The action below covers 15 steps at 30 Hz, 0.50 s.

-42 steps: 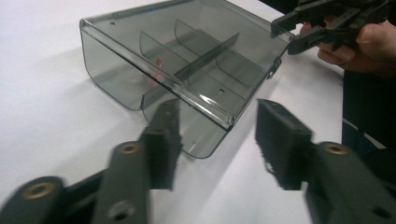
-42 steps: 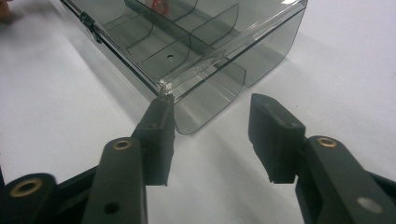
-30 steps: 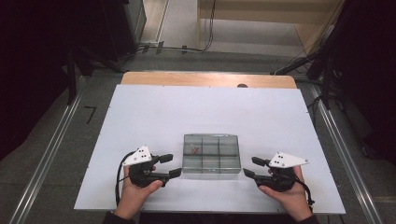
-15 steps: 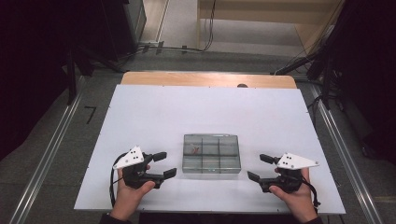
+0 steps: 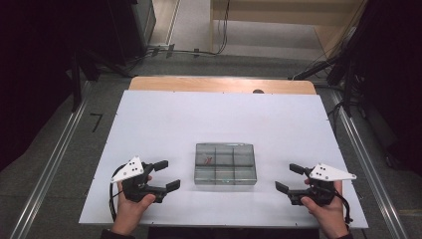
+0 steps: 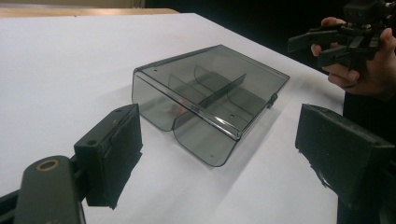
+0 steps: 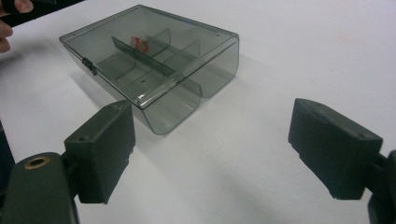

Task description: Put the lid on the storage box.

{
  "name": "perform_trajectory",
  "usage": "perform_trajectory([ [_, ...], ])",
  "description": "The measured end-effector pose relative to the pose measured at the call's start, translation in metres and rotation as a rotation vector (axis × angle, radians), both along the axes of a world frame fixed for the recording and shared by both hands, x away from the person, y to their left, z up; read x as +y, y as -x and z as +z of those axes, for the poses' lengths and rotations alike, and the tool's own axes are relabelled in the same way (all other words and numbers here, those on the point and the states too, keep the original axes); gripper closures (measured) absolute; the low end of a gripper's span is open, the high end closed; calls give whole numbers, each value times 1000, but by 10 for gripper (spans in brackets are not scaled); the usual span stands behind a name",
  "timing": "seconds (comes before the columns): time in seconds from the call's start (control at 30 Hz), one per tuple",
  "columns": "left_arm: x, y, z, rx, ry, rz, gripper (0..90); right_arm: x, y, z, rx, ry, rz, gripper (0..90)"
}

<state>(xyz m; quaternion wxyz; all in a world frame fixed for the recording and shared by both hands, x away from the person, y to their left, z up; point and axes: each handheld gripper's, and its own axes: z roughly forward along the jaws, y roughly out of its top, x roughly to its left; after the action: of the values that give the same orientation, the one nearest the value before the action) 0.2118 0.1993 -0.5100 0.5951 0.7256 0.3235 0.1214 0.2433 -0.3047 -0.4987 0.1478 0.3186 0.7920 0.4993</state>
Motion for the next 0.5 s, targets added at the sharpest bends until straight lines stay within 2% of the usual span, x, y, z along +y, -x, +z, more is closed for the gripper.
perform_trajectory([
  [0.5,31,7,-6,-15,31,20,22,-25,0,-2,-7,-2,-44,111],
])
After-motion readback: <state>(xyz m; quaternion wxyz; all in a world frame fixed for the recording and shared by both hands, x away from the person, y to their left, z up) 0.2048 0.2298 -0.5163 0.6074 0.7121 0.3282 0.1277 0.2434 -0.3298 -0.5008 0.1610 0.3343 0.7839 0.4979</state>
